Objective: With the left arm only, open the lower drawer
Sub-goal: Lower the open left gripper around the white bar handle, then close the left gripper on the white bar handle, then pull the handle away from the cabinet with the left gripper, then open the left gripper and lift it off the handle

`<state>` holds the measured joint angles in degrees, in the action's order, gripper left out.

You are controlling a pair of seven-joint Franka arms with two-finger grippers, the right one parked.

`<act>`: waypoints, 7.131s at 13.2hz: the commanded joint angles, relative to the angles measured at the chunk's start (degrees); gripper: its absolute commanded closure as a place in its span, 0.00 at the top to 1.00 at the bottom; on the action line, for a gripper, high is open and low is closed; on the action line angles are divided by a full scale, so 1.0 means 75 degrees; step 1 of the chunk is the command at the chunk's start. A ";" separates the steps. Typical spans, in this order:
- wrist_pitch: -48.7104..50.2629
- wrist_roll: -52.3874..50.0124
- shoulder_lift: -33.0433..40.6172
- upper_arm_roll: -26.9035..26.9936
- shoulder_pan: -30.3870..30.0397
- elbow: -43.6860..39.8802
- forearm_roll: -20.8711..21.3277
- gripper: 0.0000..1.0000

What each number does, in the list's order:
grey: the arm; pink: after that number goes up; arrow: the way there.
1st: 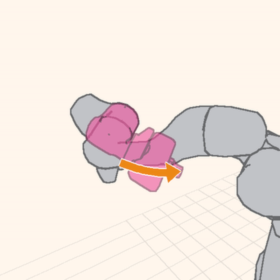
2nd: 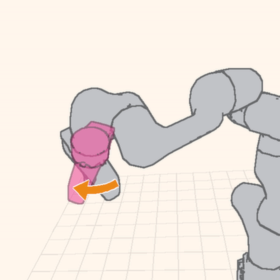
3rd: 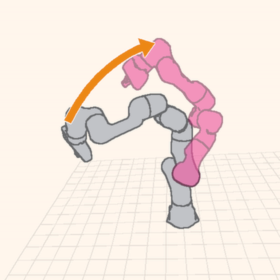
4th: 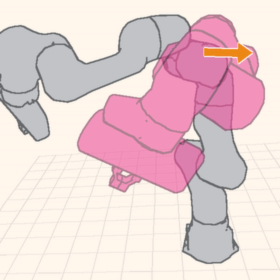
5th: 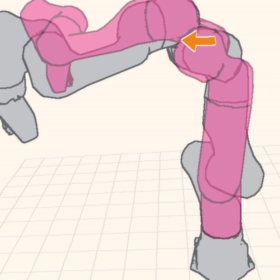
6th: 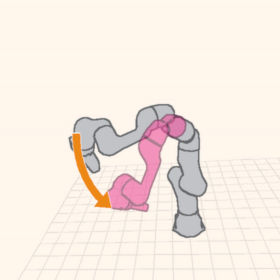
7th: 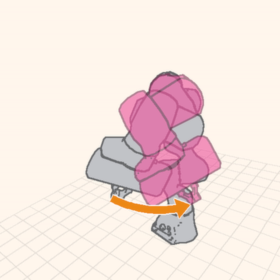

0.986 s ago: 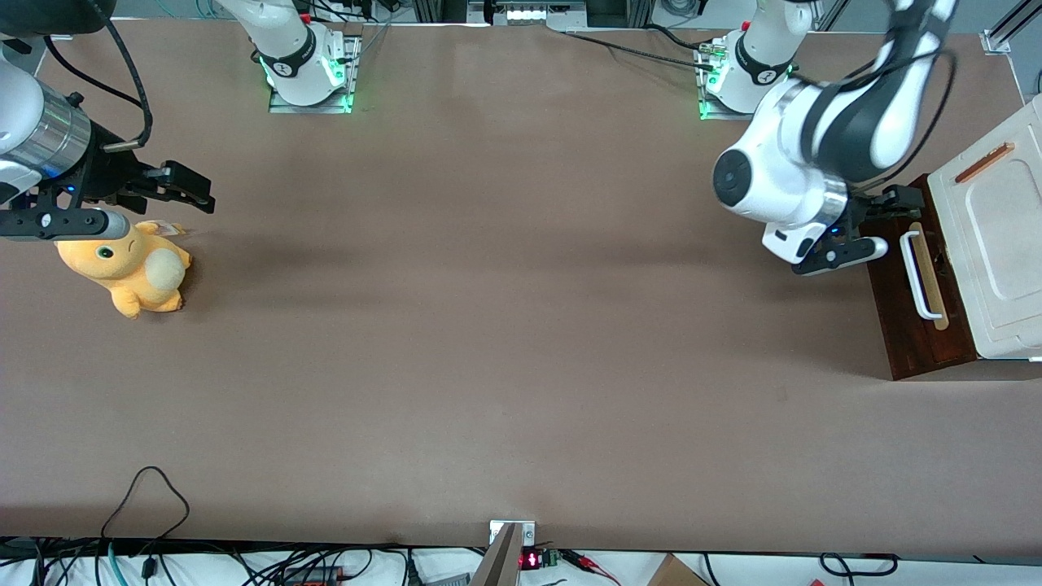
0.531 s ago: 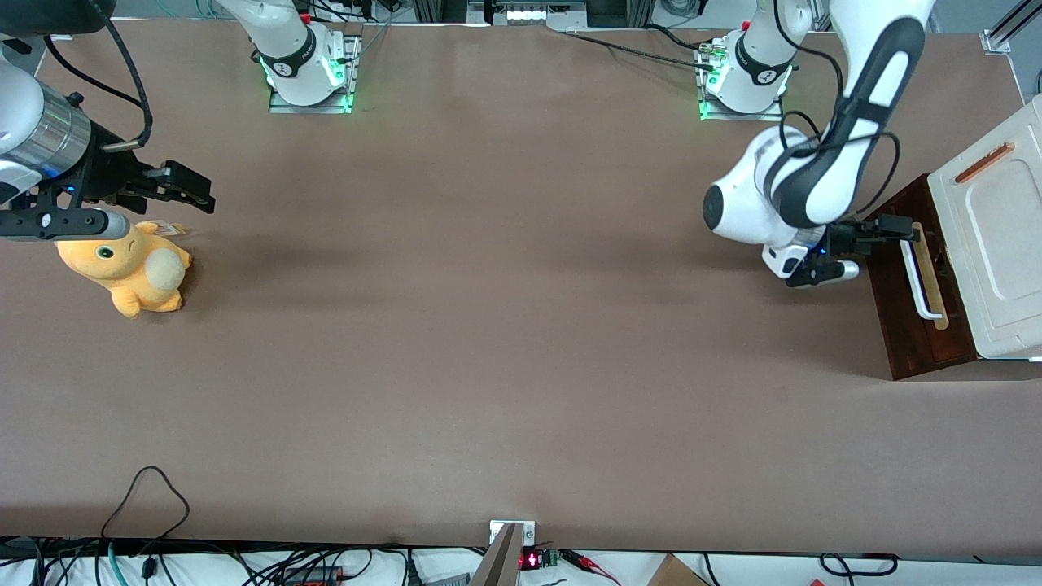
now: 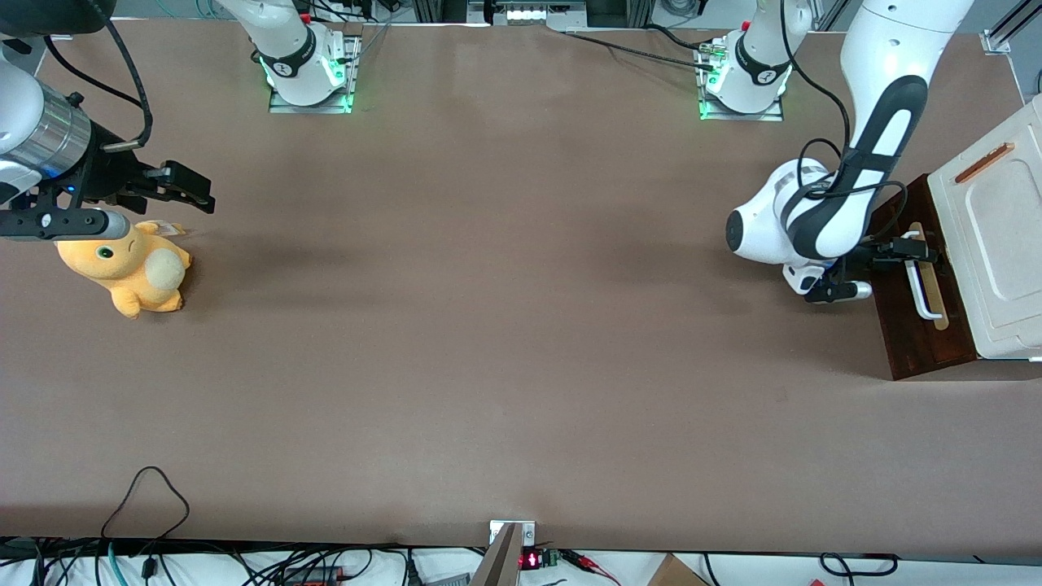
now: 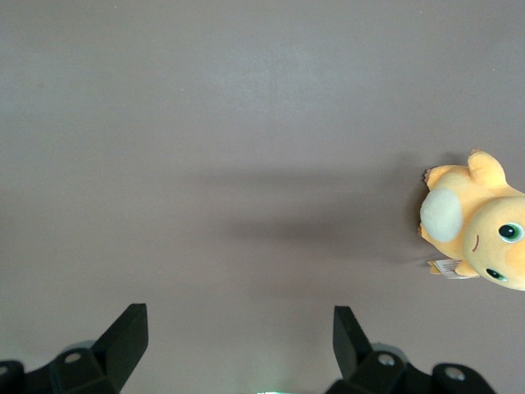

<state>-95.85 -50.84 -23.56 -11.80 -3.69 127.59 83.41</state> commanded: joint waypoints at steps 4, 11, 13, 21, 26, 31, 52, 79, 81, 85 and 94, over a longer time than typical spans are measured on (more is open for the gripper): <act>-0.0451 -0.0194 0.0001 0.0425 0.0141 0.0073 0.0504 0.93; 0.0240 -0.1247 -0.0058 0.0425 0.0422 0.0635 0.0865 0.73; 0.0252 -0.1494 -0.0081 0.0425 0.0422 0.0753 0.1054 0.70; 0.0276 -0.1858 -0.0152 0.0436 0.0422 0.0870 0.1090 0.40; 0.0322 -0.1858 -0.0140 0.0436 0.0422 0.0870 0.1090 0.23; 0.0335 -0.1847 -0.0081 0.0320 0.0597 0.0812 0.1184 0.00; -0.0216 -0.0722 0.0153 -0.1345 0.0914 0.0261 0.0762 0.00; -0.0429 0.3577 0.2202 -0.1088 0.0001 -0.3627 -0.8316 1.00; 0.0097 0.4500 0.2356 -0.0692 -0.0046 -0.4201 -0.9334 1.00; 0.0439 0.6433 0.2813 0.0492 -0.0046 -0.4496 -1.1024 1.00; 0.0756 0.6837 0.2790 0.0694 -0.0046 -0.4883 -1.1273 1.00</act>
<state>-91.54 -0.77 -2.27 -6.69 -4.07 92.53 0.52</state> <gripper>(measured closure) 0.000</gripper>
